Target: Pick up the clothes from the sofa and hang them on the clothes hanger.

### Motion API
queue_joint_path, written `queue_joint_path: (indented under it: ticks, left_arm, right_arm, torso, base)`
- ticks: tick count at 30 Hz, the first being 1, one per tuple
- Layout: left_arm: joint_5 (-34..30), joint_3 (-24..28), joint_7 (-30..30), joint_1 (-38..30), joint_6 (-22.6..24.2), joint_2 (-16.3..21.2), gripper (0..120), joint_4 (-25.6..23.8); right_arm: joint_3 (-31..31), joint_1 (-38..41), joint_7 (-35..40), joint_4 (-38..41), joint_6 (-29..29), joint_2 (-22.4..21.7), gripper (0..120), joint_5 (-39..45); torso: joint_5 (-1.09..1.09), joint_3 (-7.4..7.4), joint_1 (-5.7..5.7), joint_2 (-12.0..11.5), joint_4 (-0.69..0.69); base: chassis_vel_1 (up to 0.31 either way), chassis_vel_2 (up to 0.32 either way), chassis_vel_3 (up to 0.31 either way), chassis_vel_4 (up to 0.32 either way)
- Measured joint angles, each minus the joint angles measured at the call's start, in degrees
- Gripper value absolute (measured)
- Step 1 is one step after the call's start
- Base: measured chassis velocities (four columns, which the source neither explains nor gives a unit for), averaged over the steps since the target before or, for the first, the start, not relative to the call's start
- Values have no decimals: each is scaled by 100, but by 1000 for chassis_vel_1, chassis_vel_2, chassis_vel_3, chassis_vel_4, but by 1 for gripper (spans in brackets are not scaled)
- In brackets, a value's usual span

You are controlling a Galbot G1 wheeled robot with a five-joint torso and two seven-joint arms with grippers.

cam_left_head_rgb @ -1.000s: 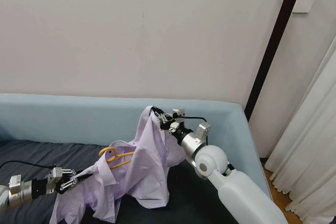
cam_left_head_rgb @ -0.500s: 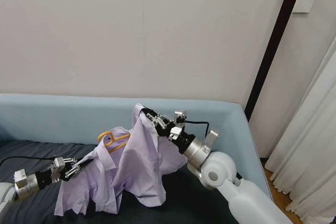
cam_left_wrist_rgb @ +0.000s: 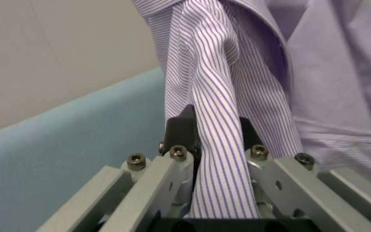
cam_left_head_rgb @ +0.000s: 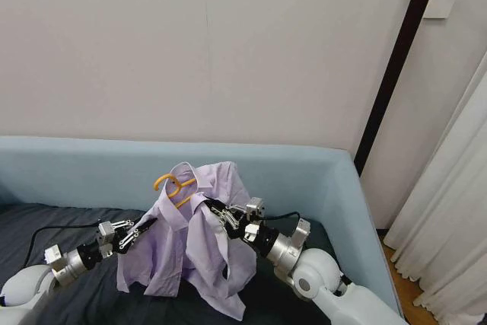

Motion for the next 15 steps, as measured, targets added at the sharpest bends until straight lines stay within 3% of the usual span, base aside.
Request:
queue_joint_path:
  ticks: [8, 15]
  left_arm:
    - [-213, -139, -66, 85, 6, 240, 7, -154]
    - [-386, -229, -190, 67, 96, 575, 7, -351]
  right_arm:
    - [-50, -33, -214, -583, 659, -104, 32, -1187]
    - [136, -62, 127, -1135, 1111, -158, 61, -3449]
  torso:
    - [0, 0, 0, 0, 0]
    - [0, 0, 0, 0, -1]
  base:
    - [0, 0, 0, 0]
    - [0, 0, 0, 0]
